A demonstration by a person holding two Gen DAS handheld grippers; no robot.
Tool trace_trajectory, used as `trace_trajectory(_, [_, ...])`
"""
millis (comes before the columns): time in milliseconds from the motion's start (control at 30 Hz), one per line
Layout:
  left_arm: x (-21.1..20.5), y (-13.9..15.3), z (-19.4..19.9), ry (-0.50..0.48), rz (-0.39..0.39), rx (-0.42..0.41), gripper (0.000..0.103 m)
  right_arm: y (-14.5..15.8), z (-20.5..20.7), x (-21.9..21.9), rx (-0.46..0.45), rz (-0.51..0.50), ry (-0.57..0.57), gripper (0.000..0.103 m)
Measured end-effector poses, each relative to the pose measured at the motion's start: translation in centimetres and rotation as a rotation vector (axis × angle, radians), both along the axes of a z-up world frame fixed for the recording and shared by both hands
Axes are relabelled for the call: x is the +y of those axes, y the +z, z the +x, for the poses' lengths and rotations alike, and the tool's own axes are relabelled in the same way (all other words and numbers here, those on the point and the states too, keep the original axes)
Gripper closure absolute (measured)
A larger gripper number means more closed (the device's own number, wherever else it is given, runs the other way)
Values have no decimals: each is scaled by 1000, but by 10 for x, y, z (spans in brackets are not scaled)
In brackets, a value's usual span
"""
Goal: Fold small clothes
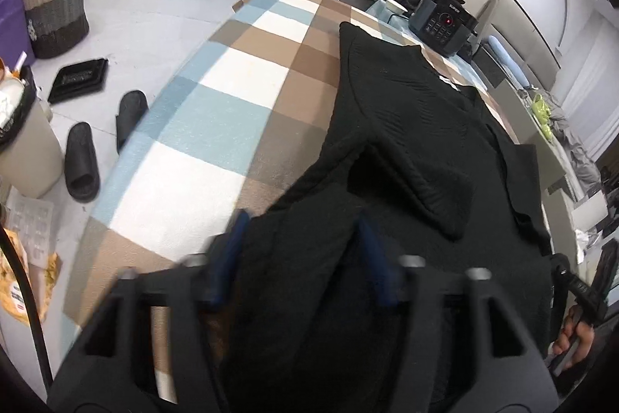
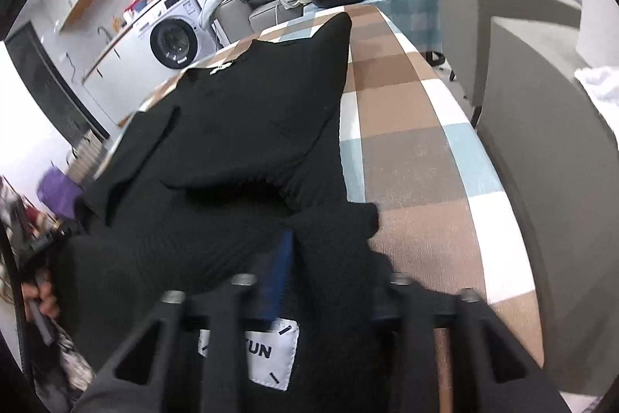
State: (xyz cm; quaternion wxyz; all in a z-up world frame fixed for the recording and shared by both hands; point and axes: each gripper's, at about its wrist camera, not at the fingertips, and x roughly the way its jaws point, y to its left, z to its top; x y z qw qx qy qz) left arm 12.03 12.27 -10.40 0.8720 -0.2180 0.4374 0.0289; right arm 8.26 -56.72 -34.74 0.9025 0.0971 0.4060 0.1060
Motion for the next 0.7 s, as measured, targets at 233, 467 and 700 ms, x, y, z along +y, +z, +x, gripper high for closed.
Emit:
trace_trajectory(233, [-21,6,-4,-81,63,-11,92,0,-2,0,12,-30,39,87])
trace_trajectory(467, [-31,12,-40,-95,73,-1,93,-1,-24,-2,31,-57,48,88])
trace_trajectory(700, [-26,14,-54,-90,35,18,92,0,-28,-10,40,-14,3,84])
